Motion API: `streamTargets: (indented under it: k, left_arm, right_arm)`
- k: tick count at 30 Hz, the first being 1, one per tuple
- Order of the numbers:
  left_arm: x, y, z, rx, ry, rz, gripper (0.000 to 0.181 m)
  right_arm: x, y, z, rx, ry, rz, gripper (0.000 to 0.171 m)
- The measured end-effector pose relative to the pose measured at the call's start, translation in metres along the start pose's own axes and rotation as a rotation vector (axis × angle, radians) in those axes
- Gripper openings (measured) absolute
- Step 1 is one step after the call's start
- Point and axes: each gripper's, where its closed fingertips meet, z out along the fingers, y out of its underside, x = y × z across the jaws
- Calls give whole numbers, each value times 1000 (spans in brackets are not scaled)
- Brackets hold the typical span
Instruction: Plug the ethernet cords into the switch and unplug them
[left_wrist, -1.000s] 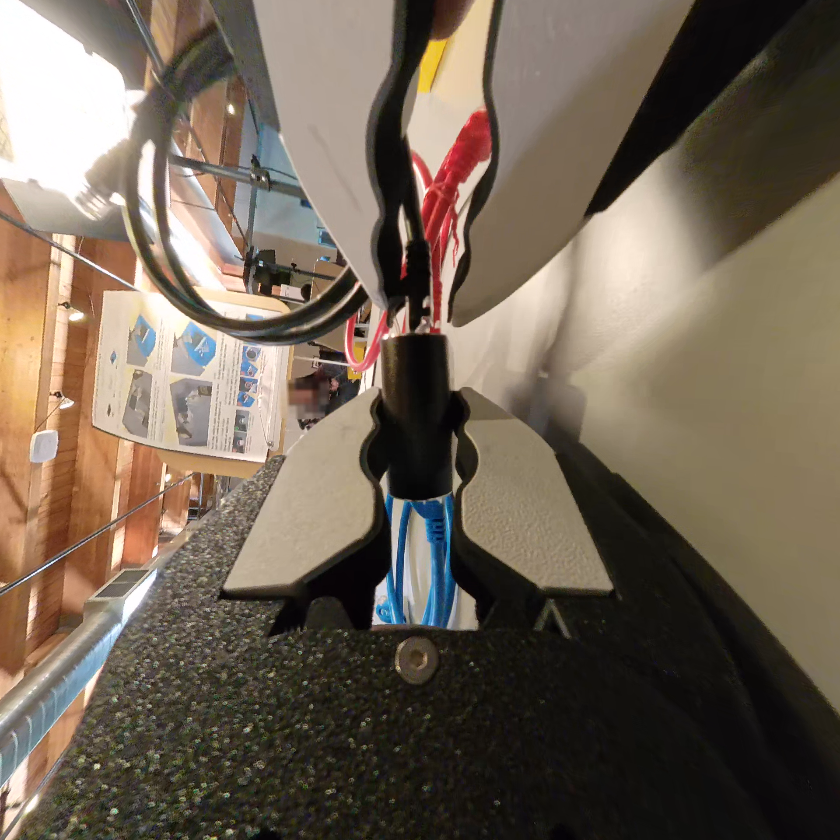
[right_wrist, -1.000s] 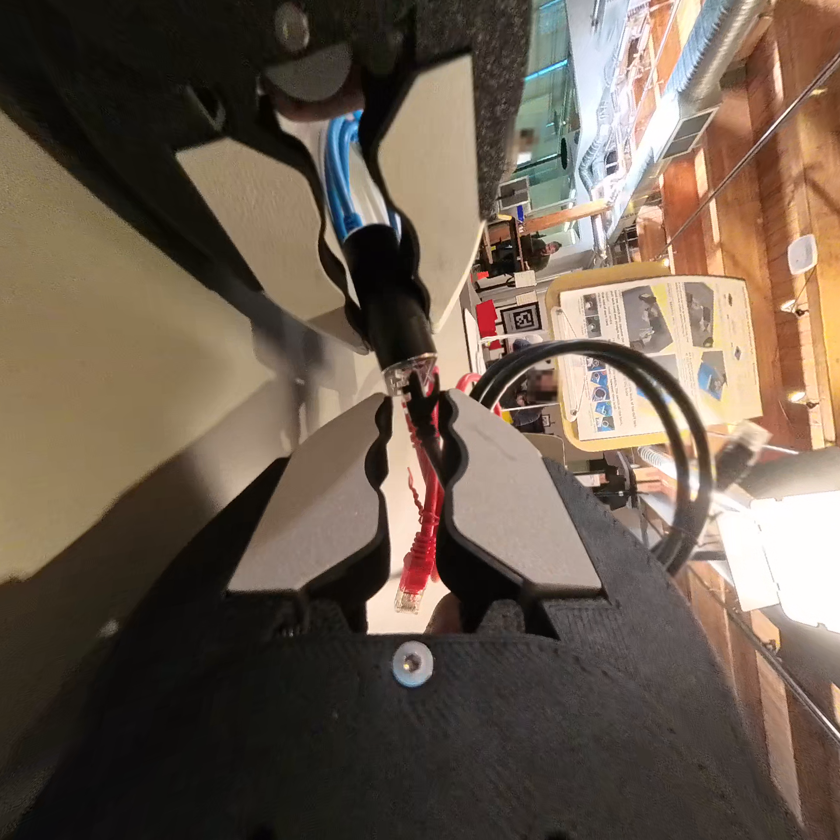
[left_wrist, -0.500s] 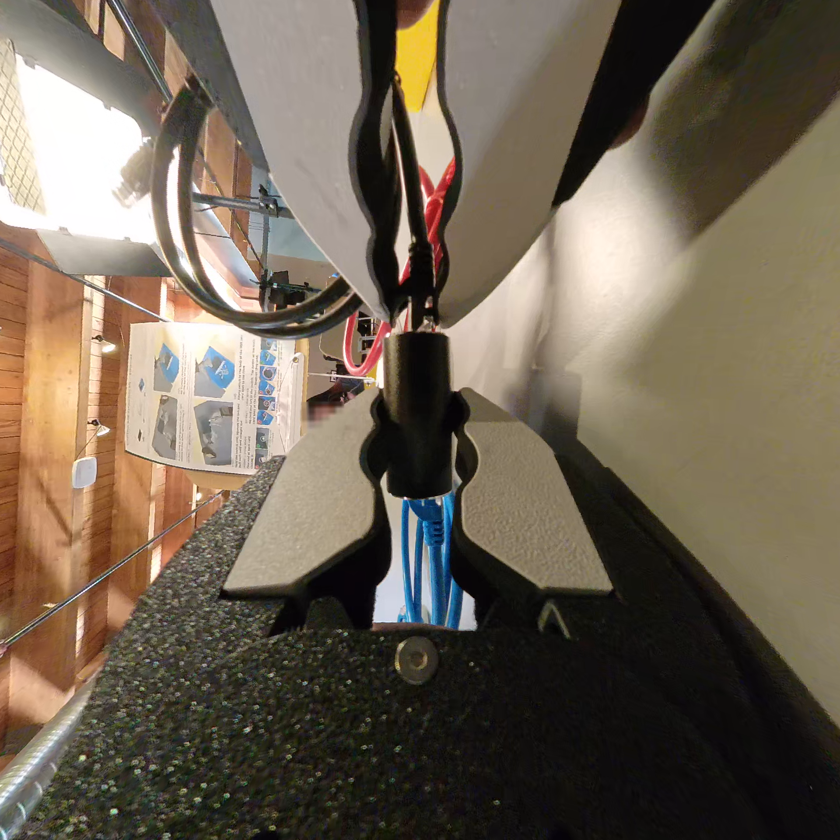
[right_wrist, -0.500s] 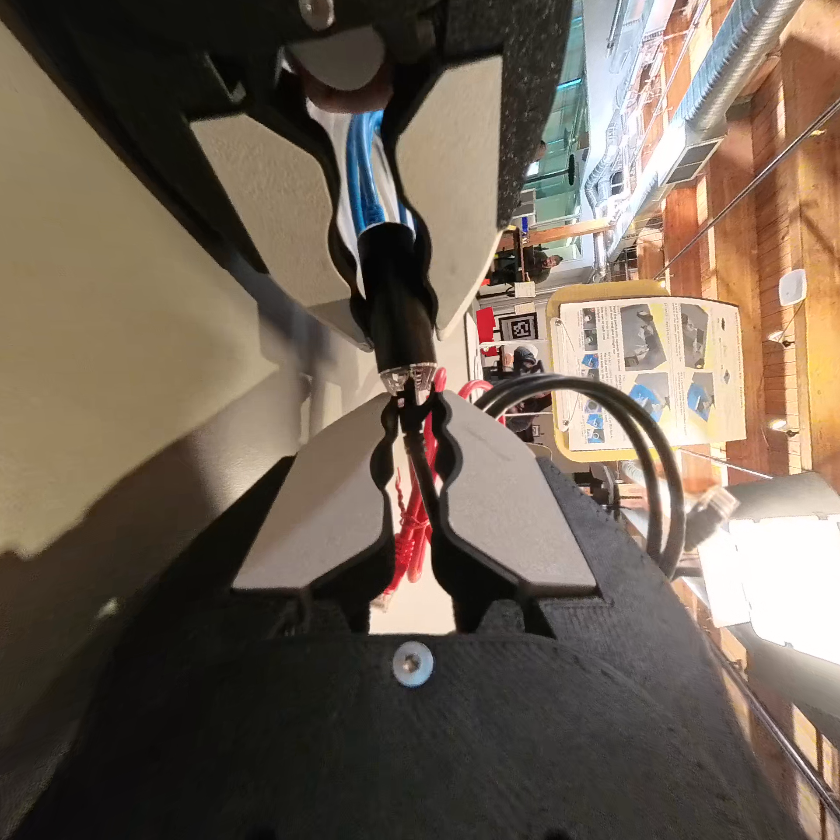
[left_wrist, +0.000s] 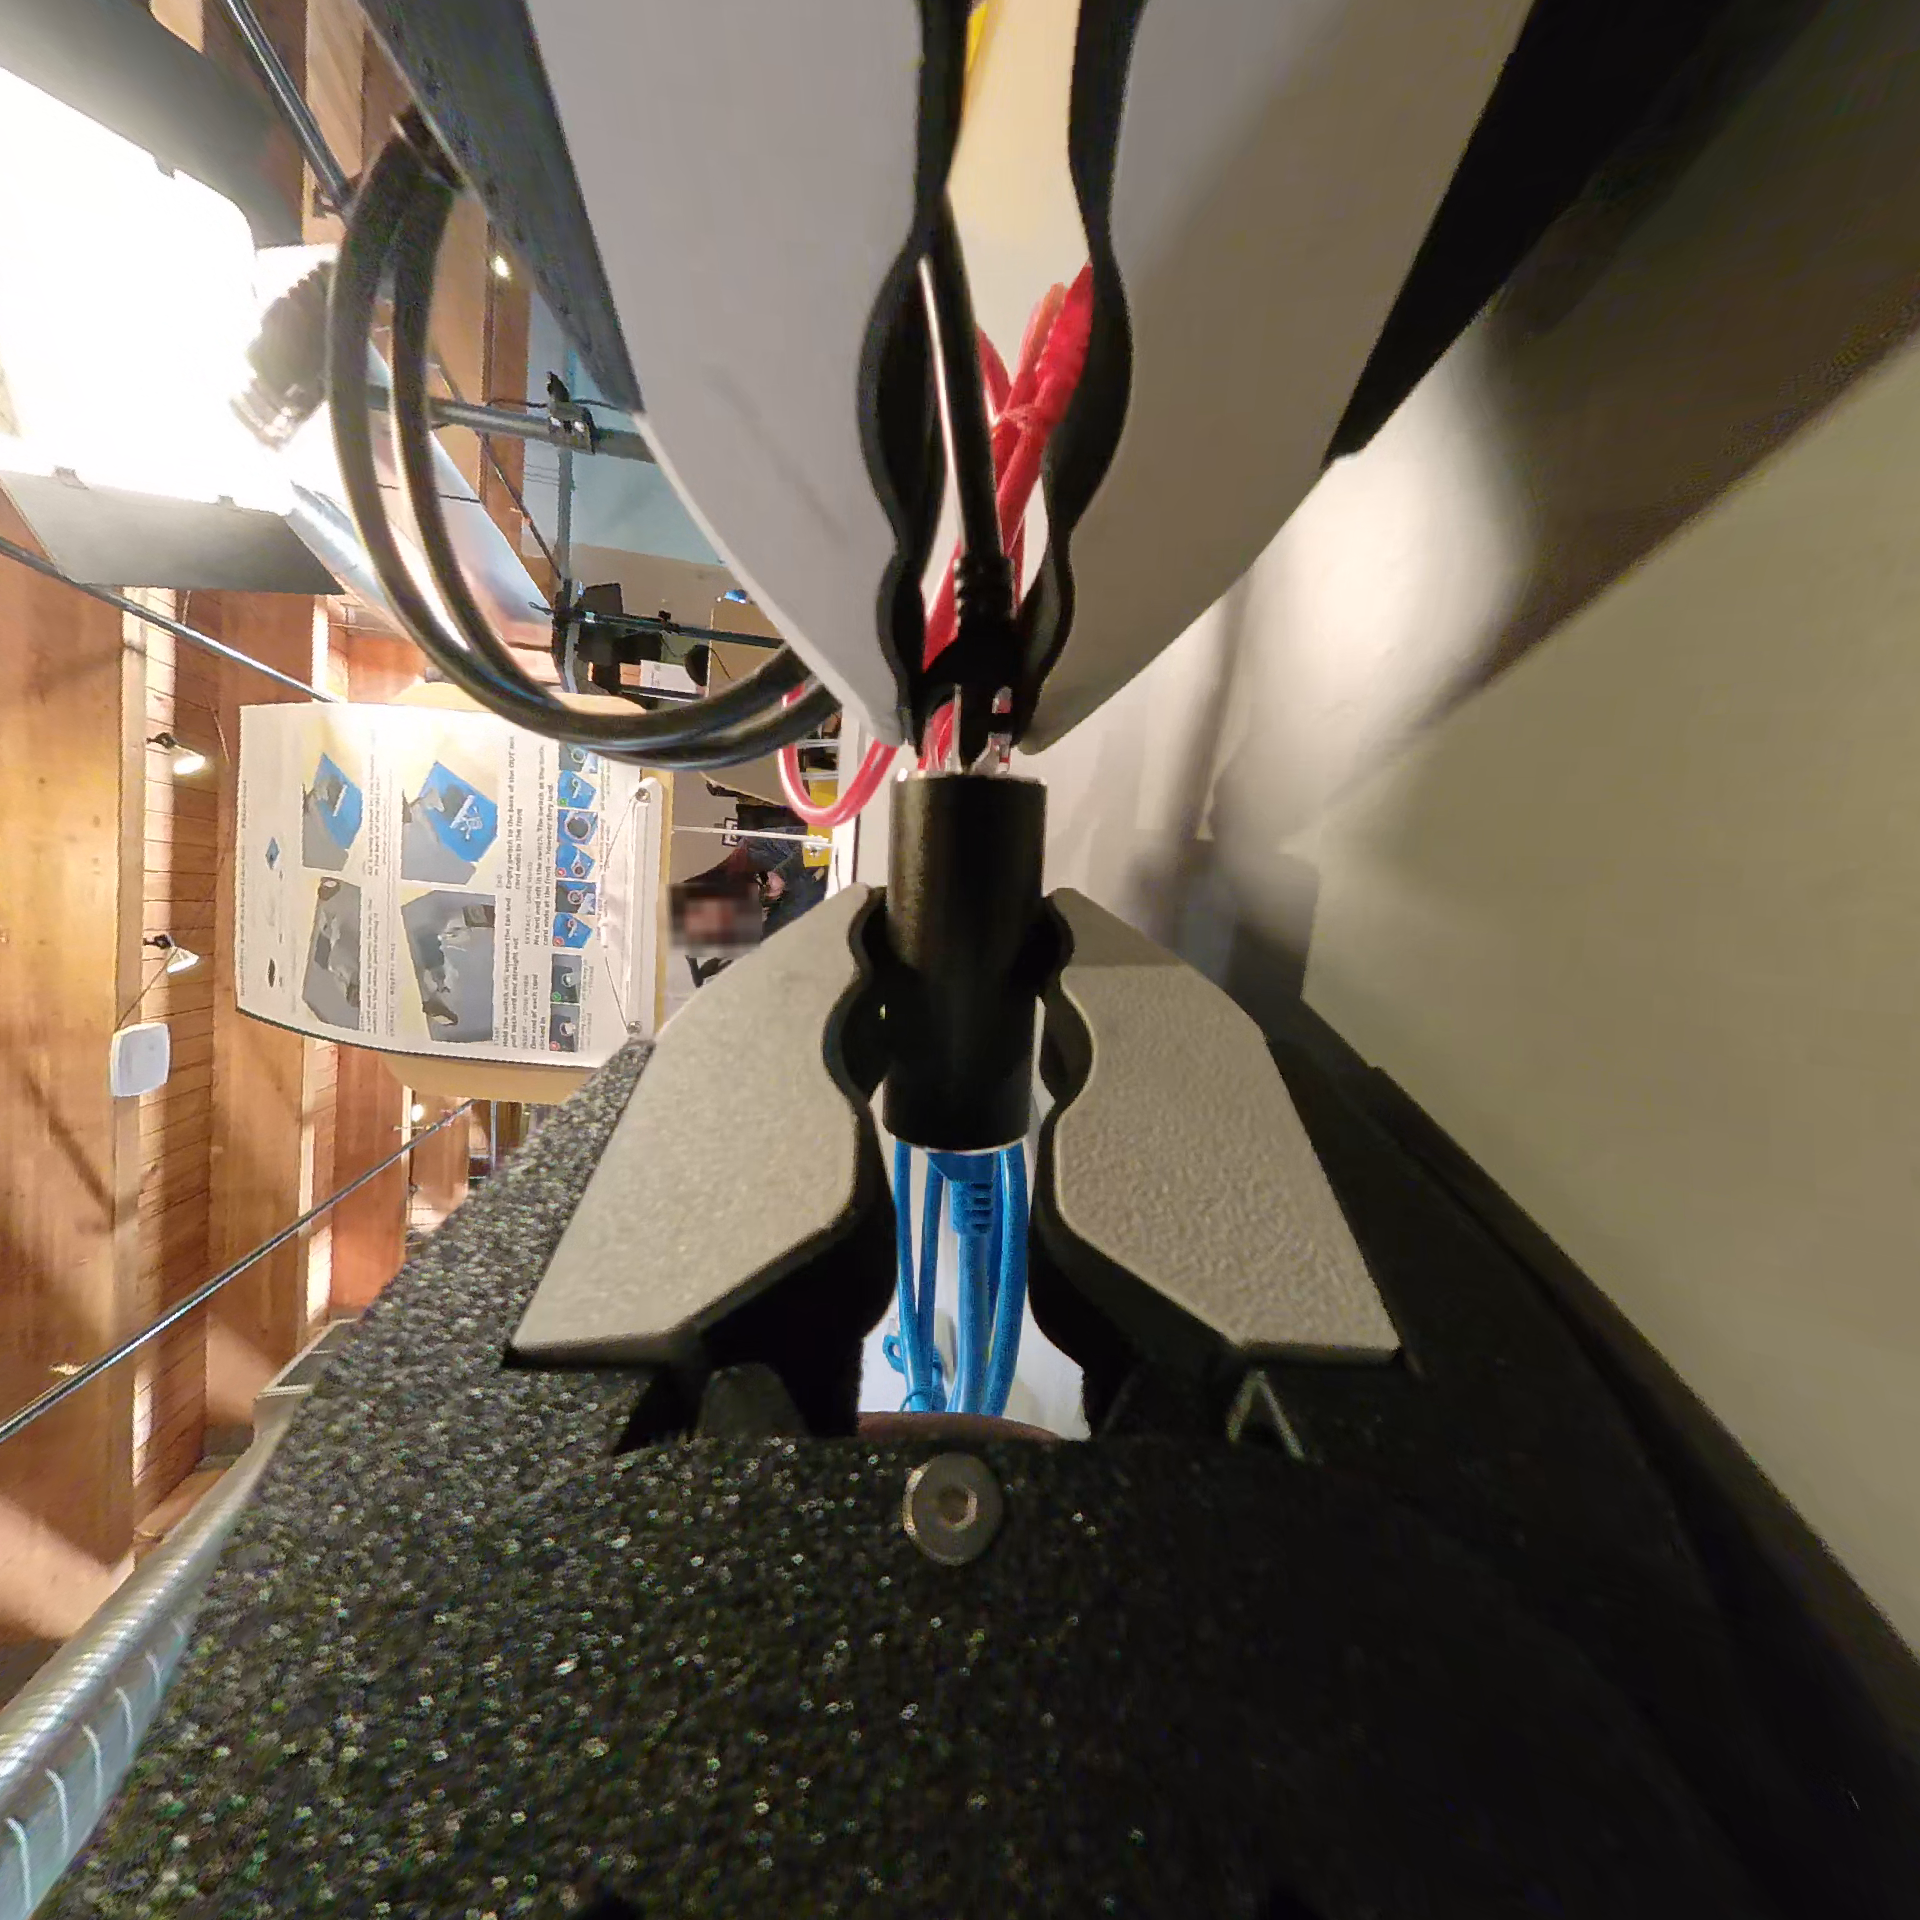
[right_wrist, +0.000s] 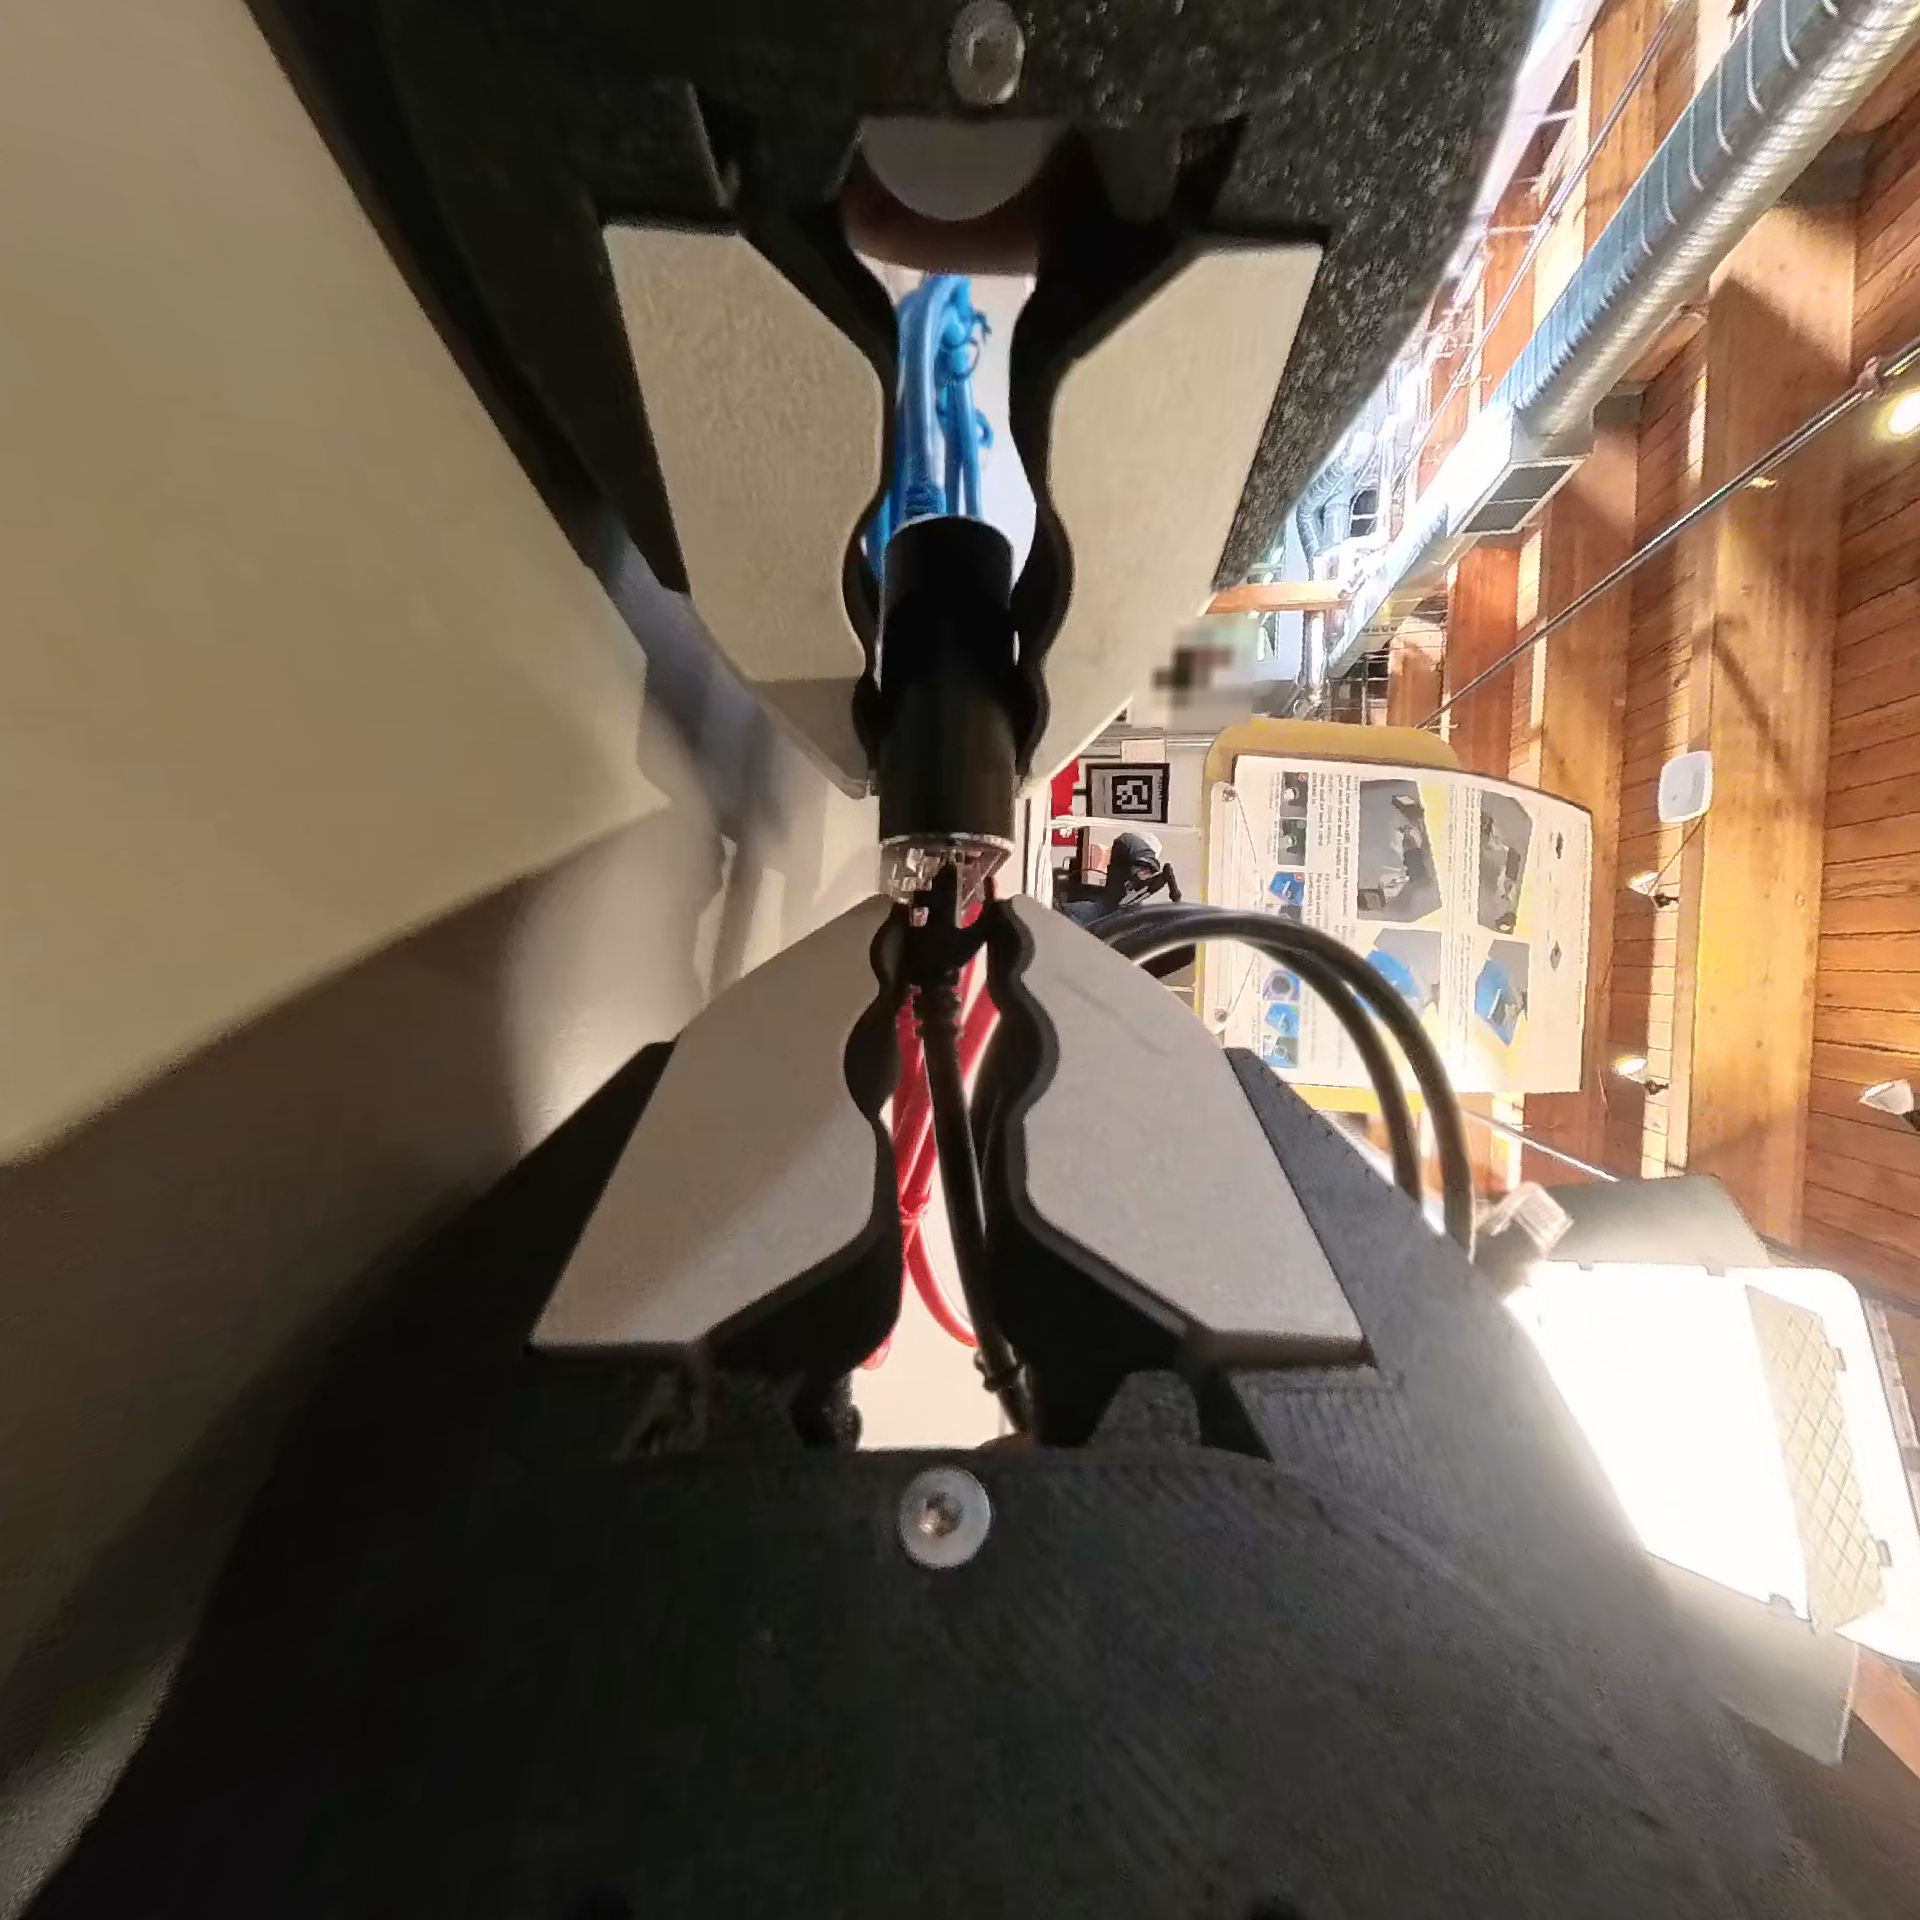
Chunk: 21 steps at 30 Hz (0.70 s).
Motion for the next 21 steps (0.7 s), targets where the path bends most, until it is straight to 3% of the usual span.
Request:
streamTargets:
  k: [21]
  left_arm:
    - [2, 1, -2, -7, 6, 12, 26]
  right_arm:
    - [-2, -5, -2, 43, -14, -150, 15]
